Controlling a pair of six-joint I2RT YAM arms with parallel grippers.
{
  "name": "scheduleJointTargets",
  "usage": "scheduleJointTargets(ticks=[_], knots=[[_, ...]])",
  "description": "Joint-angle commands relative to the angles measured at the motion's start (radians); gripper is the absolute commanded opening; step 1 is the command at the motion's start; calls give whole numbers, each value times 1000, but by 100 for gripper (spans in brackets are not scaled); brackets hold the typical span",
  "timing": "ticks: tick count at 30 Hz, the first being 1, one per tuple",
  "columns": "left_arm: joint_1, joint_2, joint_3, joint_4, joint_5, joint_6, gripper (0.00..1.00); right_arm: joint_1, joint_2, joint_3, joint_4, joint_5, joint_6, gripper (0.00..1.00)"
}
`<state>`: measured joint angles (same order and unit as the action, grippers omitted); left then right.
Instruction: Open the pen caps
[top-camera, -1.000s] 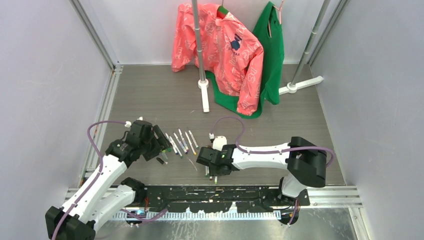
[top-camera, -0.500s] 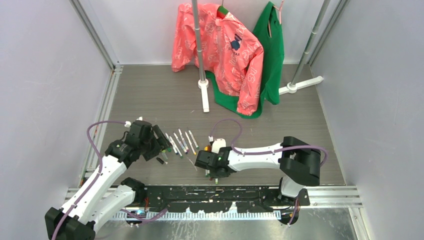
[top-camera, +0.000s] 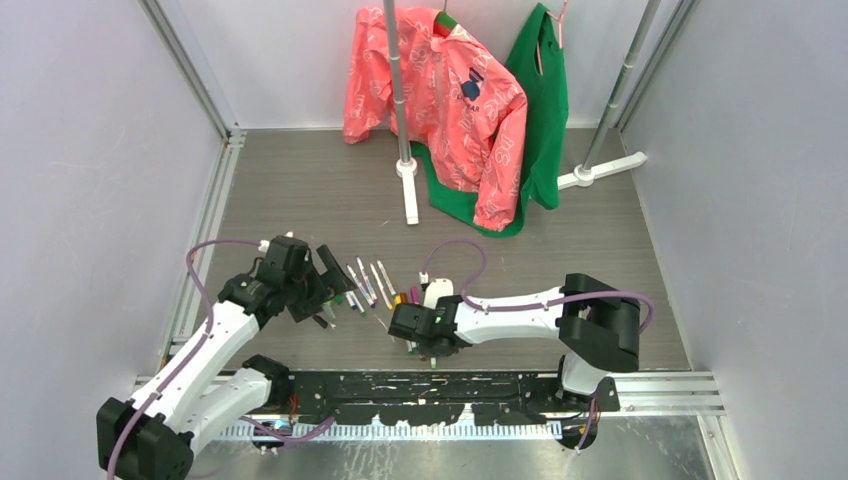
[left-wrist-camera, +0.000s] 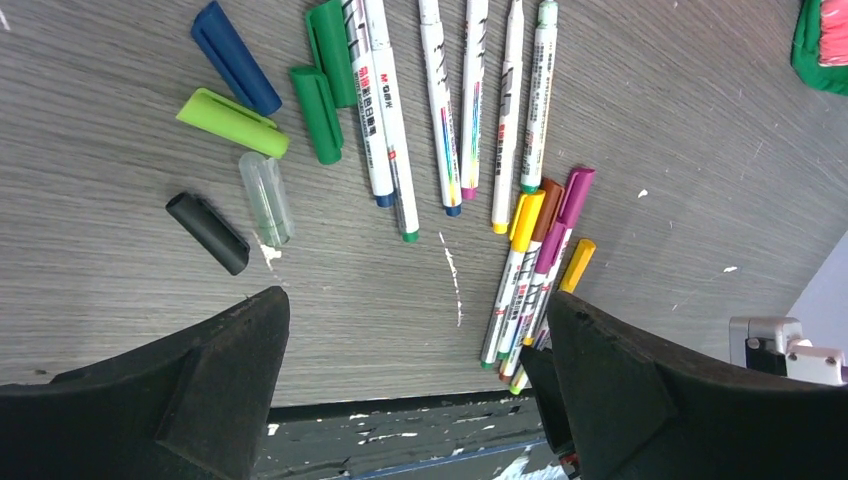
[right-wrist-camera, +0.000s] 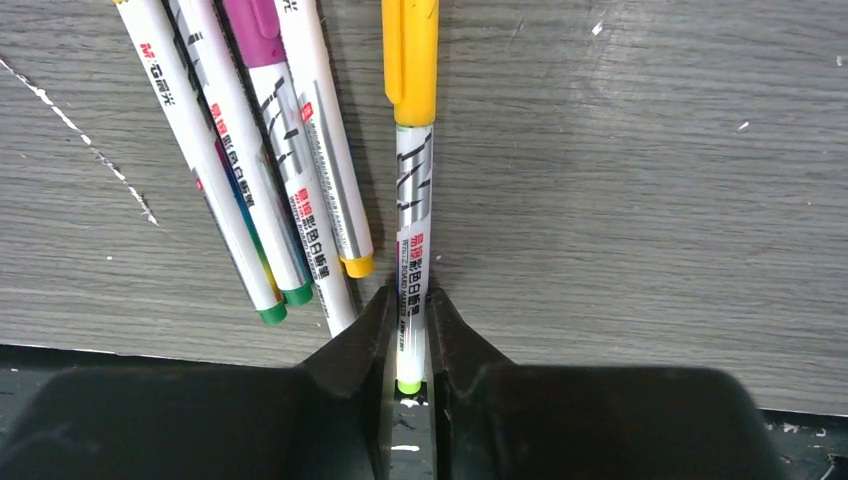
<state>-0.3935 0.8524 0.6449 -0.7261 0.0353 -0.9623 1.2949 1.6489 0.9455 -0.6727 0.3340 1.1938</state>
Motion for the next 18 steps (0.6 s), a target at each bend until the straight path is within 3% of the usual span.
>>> scheduleJointTargets(ticks=[1, 7, 18], knots=[[27, 35, -5, 69, 72, 8, 100, 7, -17, -24, -92, 49, 34, 1], [117, 77, -36, 121, 200, 11, 98, 6, -85, 31, -169, 104, 0, 1], [119, 119, 36, 174, 312, -16, 87, 4, -149, 205, -174, 45, -217, 1]])
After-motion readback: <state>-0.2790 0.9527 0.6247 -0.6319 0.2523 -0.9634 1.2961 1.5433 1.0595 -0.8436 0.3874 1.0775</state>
